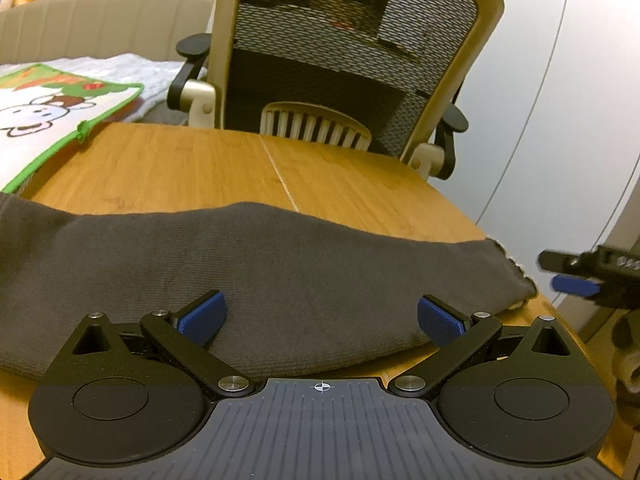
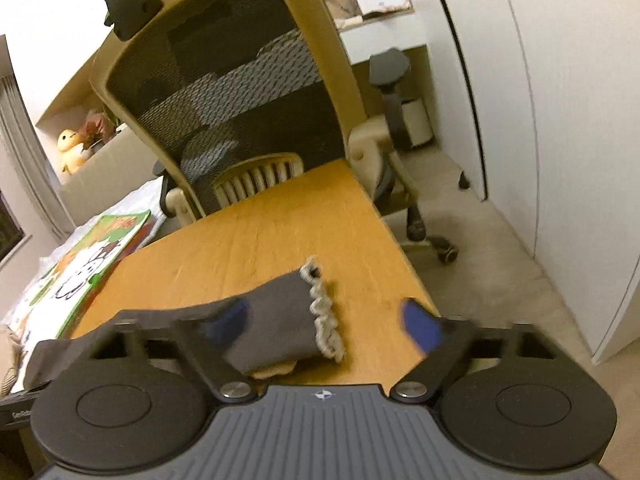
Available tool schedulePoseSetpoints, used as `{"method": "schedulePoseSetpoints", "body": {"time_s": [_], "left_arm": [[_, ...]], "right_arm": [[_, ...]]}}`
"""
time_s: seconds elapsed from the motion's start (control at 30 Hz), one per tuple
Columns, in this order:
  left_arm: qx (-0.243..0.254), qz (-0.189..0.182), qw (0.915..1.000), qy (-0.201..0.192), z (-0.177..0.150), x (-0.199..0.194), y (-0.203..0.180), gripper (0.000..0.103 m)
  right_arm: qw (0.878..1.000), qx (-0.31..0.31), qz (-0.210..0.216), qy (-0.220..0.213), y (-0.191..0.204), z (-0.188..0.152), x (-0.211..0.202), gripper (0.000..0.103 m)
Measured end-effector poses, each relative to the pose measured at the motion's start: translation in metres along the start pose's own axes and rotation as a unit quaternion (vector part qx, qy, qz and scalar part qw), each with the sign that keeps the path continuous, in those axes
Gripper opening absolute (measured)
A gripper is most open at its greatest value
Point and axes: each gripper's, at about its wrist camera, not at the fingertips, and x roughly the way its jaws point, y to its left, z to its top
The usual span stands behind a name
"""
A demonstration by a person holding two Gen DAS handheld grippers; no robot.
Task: Fold clothes
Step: 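Grasp the folded cuff end with the right gripper and lift it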
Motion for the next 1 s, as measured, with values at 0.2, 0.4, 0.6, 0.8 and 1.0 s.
{"method": "schedulePoseSetpoints", "body": {"time_s": [0.2, 0.4, 0.6, 0.8, 1.0], "left_arm": [[-0.013, -0.010, 0.9999, -0.005, 0.000, -0.001, 0.004, 0.103], [-0.014, -0.011, 0.9998, -0.005, 0.000, -0.001, 0.002, 0.103], [-0.015, -0.012, 0.9998, -0.005, 0.001, -0.001, 0.002, 0.103], [-0.018, -0.013, 0.9997, -0.006, 0.001, -0.001, 0.004, 0.103], [-0.023, -0.017, 0.9996, -0.008, 0.000, -0.001, 0.006, 0.103]], "right_arm": [[0.999, 0.036, -0.007, 0.023, 0.002, -0.007, 0.019, 0.073], [0.998, 0.059, -0.019, 0.016, -0.005, -0.012, 0.007, 0.039], [0.989, 0.137, 0.018, 0.051, -0.019, -0.013, 0.002, 0.039], [0.976, 0.201, 0.034, 0.073, -0.027, -0.015, 0.000, 0.039], [0.967, 0.244, 0.033, 0.062, -0.033, -0.015, 0.004, 0.039]]}}
